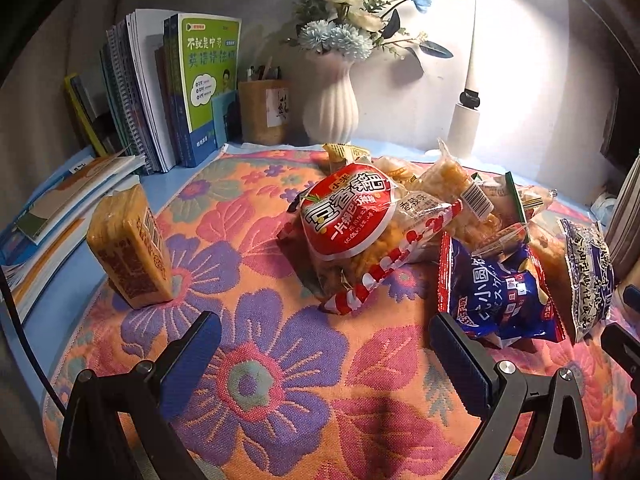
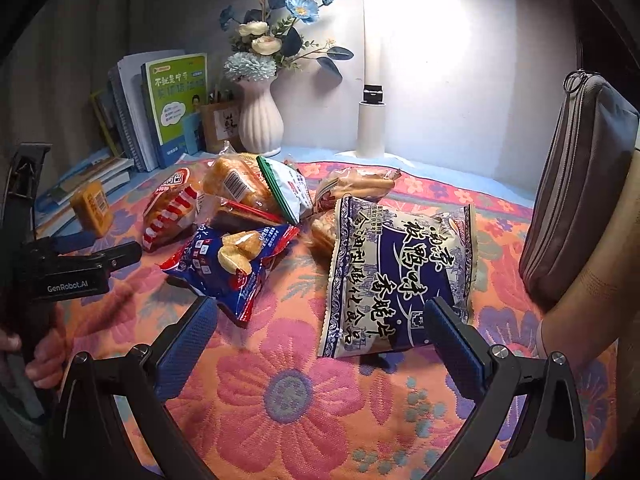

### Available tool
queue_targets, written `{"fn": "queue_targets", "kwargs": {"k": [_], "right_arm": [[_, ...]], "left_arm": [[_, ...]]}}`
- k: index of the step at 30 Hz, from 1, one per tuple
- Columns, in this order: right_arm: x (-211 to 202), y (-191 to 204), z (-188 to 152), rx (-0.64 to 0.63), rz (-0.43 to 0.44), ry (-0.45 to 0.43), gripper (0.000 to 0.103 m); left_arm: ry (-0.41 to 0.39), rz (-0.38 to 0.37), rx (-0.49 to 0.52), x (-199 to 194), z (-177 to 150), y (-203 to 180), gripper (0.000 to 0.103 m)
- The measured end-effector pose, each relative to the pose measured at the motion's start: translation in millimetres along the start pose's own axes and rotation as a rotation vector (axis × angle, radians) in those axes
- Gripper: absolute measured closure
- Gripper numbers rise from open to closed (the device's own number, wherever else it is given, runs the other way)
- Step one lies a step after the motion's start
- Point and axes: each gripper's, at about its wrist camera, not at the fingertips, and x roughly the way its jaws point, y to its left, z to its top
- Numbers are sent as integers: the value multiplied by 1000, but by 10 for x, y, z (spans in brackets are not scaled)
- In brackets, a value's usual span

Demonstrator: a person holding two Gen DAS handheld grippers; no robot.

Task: Organize snacks
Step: 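Grasp the wrapped bread block with the left tool while the right tool grasps the blue cracker packet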

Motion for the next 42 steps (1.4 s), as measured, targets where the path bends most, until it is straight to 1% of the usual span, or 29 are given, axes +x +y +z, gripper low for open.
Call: {"fn": "queue_targets", "kwargs": {"k": [11, 14, 16, 18, 19, 21, 23, 24, 25, 27, 30, 32, 35, 36, 37, 38, 39, 40, 41, 42], "right_arm": [[35, 45, -1, -21, -14, 16, 0], [32, 54, 0, -30, -13, 12, 0], [17, 65, 2, -37, 7, 7, 0], [9, 81, 14, -50, 53, 8, 0], [12, 98, 30, -58, 79, 12, 0], [28, 167, 73, -76, 122, 27, 0], [67, 272, 127, -88, 169, 46, 0], [106, 323, 148, -92, 174, 65, 0], [179, 381, 175, -97, 168, 99, 0], [292, 421, 200, -91, 172, 136, 0], [436, 441, 229, -80, 168, 170, 0], [501, 439, 247, -72, 167, 184, 0], [591, 426, 284, -49, 190, 201, 0], [620, 426, 295, -42, 195, 208, 0], [658, 427, 303, -34, 203, 214, 0], [684, 431, 307, -27, 212, 221, 0], [722, 436, 312, -18, 226, 230, 0], [762, 436, 309, -6, 239, 240, 2], [799, 431, 301, 4, 246, 251, 4], [834, 430, 293, 8, 250, 265, 11]], "left_arm": [[-15, -8, -24, -40, -18, 29, 0], [-45, 2, -68, -120, -41, 122, 0], [-77, -3, -118, -224, -85, 270, 0], [-101, 20, -170, -319, -145, 463, 0], [-102, 32, -180, -340, -155, 538, 0], [-88, 71, -193, -358, -143, 721, 0], [-84, 90, -218, -362, -127, 859, 0], [-79, 80, -239, -356, -109, 951, 0], [-71, 62, -251, -339, -91, 998, 0], [-57, 28, -269, -293, -38, 1053, 0], [-42, 31, -282, -190, 77, 1068, 0], [-35, 86, -258, -121, 164, 1023, 0], [-20, 199, -236, 16, 280, 1016, 0], [-15, 261, -233, 78, 315, 1031, 0], [-15, 295, -231, 111, 332, 1047, 0], [-19, 318, -227, 153, 350, 1057, 0], [-17, 323, -225, 185, 360, 1069, 1], [-9, 320, -224, 218, 372, 1075, 3], [-8, 316, -224, 235, 378, 1075, 7], [-7, 315, -221, 261, 384, 1076, 17]]}}
